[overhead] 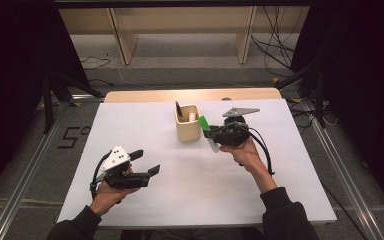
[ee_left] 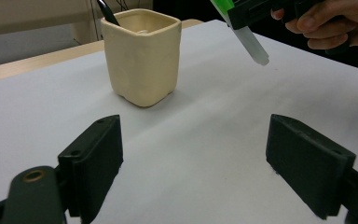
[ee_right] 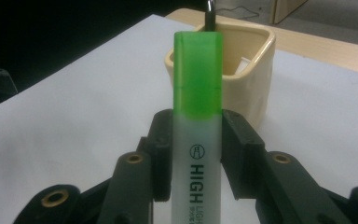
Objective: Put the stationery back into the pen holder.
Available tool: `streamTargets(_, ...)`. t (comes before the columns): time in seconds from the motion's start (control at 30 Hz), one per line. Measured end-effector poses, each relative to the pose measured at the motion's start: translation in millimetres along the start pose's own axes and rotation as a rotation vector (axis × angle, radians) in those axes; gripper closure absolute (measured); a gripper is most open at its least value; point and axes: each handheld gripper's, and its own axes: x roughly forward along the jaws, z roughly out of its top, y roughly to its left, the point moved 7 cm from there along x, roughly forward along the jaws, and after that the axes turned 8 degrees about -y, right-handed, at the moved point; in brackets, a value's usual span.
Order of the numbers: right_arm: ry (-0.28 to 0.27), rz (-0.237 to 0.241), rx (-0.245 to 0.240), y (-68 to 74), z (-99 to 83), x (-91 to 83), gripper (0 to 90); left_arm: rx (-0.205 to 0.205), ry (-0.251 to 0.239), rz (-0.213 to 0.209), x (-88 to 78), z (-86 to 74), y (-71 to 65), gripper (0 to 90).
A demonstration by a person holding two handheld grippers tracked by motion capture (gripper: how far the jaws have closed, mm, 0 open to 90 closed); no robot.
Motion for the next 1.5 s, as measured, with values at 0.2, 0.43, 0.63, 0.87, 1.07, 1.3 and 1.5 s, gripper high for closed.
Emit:
streamTargets(0.2, -0.025, -0.01, 0.011, -0.5, 3.2, 1.7, 67.2, -0.002, -0.005, 0.002, -0.3, 0.5, 0.0, 18.2)
streamTargets(0.43, -0.065, -0.017, 0.018, 1.7, 11.2, 5.9, 67.2, -0.004, -0.009, 0.003, -0.4, 1.0, 0.3, 18.2)
streamTargets(0.63, -0.106, -0.029, 0.027, 3.4, 20.7, 12.2, 67.1, -0.009, -0.013, 0.004, -0.1, 1.2, 0.6, 18.1)
streamTargets(0.87, -0.141, -0.046, 0.041, 4.7, 31.7, 18.2, 67.1, -0.008, -0.013, 0.005, 0.1, 1.2, 0.8, 18.1)
streamTargets(1.07, -0.154, -0.059, 0.032, 6.7, 44.1, 22.8, 67.1, -0.007, -0.013, 0.005, 0.4, 1.2, 0.7, 18.1)
streamTargets(1.3, -0.171, -0.074, 0.041, 4.2, 54.3, 28.0, 67.1, -0.005, -0.012, 0.004, 0.2, 1.2, 0.9, 18.1)
streamTargets(1.5, -0.176, -0.079, 0.045, 4.0, 60.0, 32.1, 67.1, -0.008, -0.014, 0.005, 0.4, 1.3, 0.7, 18.1)
